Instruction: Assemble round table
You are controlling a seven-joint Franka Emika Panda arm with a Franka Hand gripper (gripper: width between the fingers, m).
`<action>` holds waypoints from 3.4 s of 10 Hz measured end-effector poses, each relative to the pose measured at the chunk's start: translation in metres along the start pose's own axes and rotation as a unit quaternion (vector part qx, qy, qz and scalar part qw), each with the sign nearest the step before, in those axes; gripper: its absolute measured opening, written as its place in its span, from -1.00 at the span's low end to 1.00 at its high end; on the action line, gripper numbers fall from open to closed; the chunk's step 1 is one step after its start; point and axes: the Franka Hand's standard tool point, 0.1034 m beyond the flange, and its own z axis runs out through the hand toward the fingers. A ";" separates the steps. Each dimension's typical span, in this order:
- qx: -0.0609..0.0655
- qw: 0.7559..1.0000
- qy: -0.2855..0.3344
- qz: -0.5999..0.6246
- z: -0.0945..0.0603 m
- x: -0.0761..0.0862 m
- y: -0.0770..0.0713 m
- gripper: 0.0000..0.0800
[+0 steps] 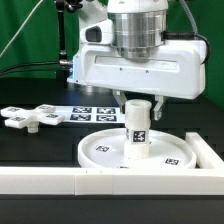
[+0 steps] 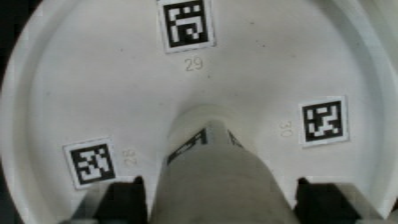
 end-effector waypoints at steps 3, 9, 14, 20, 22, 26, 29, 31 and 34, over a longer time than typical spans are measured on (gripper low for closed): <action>0.022 0.980 -0.030 0.195 0.001 -0.006 -0.003 0.02; 0.023 0.961 -0.034 0.274 0.002 -0.008 -0.006 0.51; 0.027 0.993 -0.030 0.107 0.004 -0.007 -0.005 0.62; 0.029 0.987 -0.020 -0.154 0.004 -0.001 -0.002 0.62; 0.029 0.975 -0.018 -0.220 0.004 -0.001 -0.002 0.62; 0.000 0.908 0.025 -0.419 -0.007 0.010 -0.008 0.62; -0.003 0.877 0.032 -0.480 -0.006 0.010 -0.007 0.62; -0.007 0.841 0.031 -0.540 -0.005 0.010 -0.007 0.62; -0.020 0.774 0.029 -0.632 -0.004 0.005 -0.011 0.62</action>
Offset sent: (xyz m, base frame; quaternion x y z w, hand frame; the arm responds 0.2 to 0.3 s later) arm -0.0034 -0.0001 -0.0064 -0.0222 -0.0194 0.2908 0.9563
